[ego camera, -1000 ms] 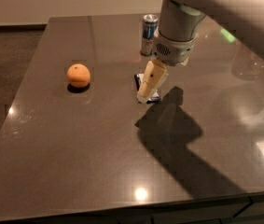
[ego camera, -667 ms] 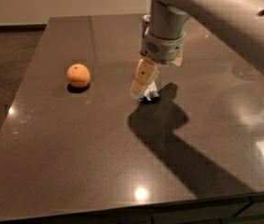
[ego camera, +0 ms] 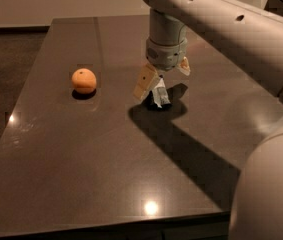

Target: Pick rxbar blueberry

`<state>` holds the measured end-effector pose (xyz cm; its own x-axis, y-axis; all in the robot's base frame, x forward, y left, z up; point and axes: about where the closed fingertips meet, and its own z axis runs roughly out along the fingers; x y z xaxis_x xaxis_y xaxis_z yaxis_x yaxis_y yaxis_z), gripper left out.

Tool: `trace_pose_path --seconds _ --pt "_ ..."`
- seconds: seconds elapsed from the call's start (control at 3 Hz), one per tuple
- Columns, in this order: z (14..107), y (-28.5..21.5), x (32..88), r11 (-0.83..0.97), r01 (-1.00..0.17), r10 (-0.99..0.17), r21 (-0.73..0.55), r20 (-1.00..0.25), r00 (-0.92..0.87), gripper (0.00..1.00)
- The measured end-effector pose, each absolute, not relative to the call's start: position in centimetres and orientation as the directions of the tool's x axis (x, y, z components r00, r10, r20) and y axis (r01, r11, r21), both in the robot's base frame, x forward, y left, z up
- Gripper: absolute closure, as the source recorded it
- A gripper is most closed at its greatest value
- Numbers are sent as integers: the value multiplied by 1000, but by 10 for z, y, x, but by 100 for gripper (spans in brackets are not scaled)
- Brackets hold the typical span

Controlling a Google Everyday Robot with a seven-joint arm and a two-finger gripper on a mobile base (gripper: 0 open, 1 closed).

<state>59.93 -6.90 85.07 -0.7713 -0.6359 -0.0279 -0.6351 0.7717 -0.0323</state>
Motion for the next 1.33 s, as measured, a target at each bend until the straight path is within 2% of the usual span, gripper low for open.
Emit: trace_pose_path --seconds 0.67,1.0,1.33 --pt "834 -66 611 804 -593 -593 -43 7 -805 0" --pt "830 -64 614 809 -587 -587 -45 13 -810 12" --pt "829 -62 615 810 -586 -585 -38 14 -811 35"
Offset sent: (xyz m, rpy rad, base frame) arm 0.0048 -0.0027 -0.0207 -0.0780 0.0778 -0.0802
